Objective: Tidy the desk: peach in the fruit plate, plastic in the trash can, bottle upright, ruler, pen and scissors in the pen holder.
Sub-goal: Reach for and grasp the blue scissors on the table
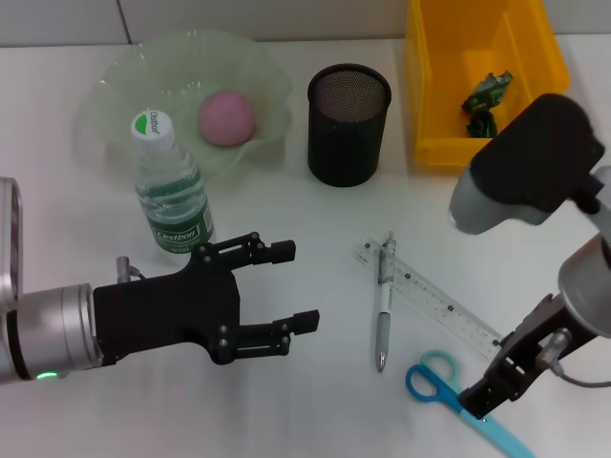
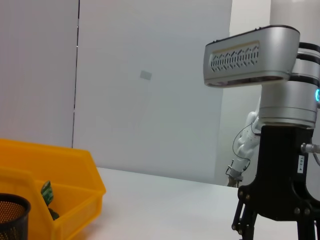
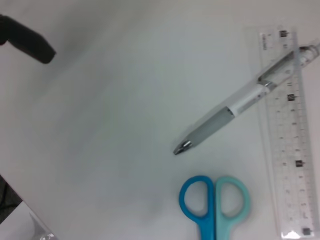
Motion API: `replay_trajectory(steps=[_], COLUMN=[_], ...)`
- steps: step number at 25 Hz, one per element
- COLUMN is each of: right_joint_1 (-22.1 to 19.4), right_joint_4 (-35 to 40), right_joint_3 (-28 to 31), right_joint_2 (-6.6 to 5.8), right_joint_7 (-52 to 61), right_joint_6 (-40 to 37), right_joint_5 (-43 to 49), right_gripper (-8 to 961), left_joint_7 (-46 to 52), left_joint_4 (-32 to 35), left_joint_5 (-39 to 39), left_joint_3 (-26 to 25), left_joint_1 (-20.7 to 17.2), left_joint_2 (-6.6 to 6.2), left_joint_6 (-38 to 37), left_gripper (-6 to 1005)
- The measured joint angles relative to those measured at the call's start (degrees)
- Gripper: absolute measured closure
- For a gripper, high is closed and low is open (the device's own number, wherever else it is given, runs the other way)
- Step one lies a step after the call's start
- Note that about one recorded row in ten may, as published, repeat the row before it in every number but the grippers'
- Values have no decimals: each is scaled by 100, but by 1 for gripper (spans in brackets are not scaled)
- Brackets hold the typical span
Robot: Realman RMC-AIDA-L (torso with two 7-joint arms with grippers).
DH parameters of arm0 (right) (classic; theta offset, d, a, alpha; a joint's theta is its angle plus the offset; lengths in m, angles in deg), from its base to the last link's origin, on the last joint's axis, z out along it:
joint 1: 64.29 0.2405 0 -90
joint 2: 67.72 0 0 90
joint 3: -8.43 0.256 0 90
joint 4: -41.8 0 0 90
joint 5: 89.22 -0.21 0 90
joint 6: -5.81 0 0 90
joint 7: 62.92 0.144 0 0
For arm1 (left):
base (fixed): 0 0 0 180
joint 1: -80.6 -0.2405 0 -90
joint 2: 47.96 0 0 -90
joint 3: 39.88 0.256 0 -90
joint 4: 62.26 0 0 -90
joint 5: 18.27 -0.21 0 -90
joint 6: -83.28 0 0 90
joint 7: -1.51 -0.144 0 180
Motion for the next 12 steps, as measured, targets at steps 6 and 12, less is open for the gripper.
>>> replay_trajectory(steps=[6,12], right_joint_1=[23,72], right_joint_4=[-69,-214], right_joint_3=[-245,-536], right_joint_2=[10,9], right_joint_7=[21,26], right_joint_6=[152,245], right_joint_5=[-4,-4], right_gripper=[162,165], left_joint_7=[-2,-6], left_joint_4=[9,66], left_joint_5=[0,0], left_joint_3=[6,-3], left_joint_1=[-28,-120], left_joint_2=[-11,-48], left_joint_6=[11,107], left_gripper=[202,201])
